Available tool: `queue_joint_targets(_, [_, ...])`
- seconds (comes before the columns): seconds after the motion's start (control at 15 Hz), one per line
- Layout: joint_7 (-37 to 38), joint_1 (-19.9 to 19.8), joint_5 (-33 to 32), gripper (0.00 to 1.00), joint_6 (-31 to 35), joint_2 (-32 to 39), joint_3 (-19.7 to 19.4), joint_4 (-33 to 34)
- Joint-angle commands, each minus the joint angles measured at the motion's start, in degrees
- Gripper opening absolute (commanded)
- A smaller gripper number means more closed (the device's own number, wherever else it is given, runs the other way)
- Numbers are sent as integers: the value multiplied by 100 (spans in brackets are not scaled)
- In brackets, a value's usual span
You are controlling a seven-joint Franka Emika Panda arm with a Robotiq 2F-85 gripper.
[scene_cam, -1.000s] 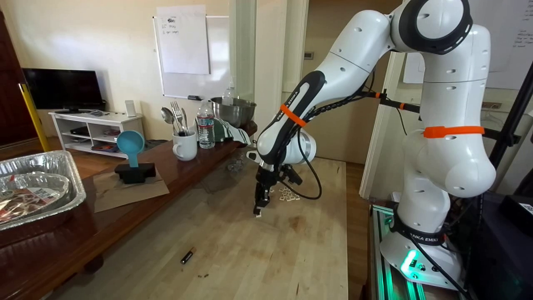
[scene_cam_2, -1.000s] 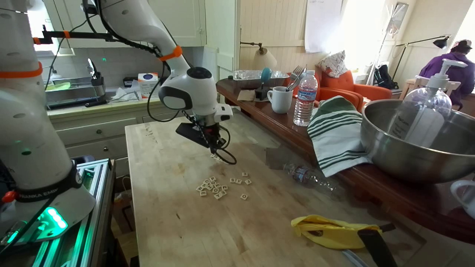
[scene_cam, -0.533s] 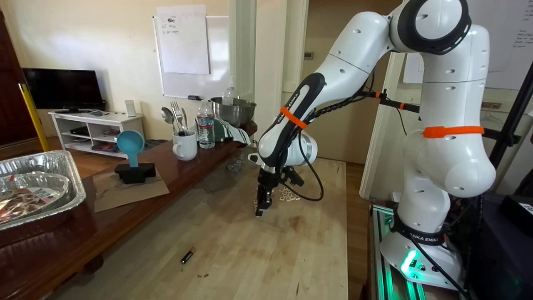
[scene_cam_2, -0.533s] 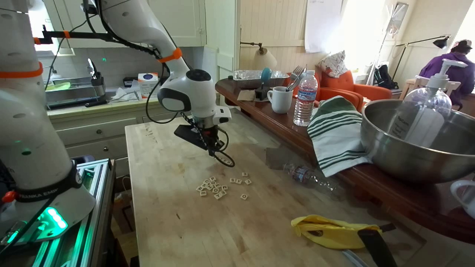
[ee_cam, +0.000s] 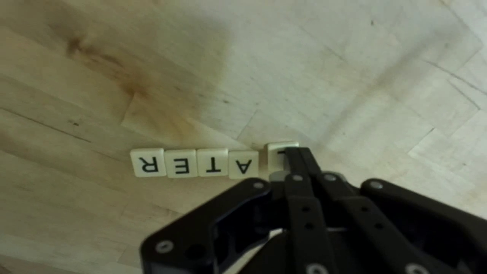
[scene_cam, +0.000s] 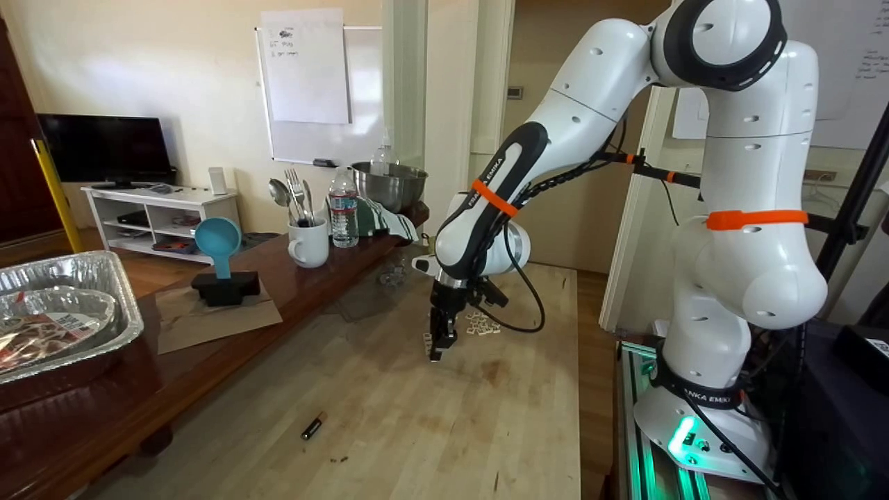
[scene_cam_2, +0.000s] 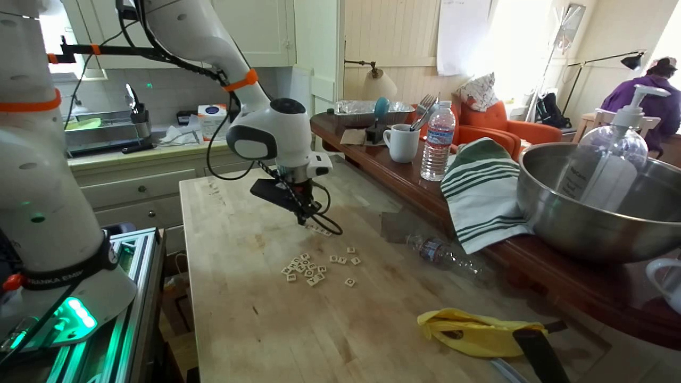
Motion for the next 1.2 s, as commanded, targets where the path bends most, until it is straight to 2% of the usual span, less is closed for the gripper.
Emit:
queue_joint_targets(0.0, [655,109,-1378,0,-384,-35,-444,-386])
queue_joint_targets(0.27, [1669,243,-3169,0,-405,-135,-1111,-492])
queue_joint_targets(0.33, [1940,133,-3507,0,-410,-230,-1153,-480])
queue_joint_targets(0.4, [2319,-597,-3940,0,-374,-255,-586,-452])
queue_joint_targets(0.53, [2517,-915,-3860,0,-375,-362,-375,-414])
queue_joint_targets(0.8, [2129,-1451,-2926,0,-363,-739,249,-486])
queue_joint_targets(1.0, [1780,-1511,-2043,0,-327,-921,539,-389])
queue_joint_targets(1.13, [1652,-1443,-1744,0,-299,-899,589,-259])
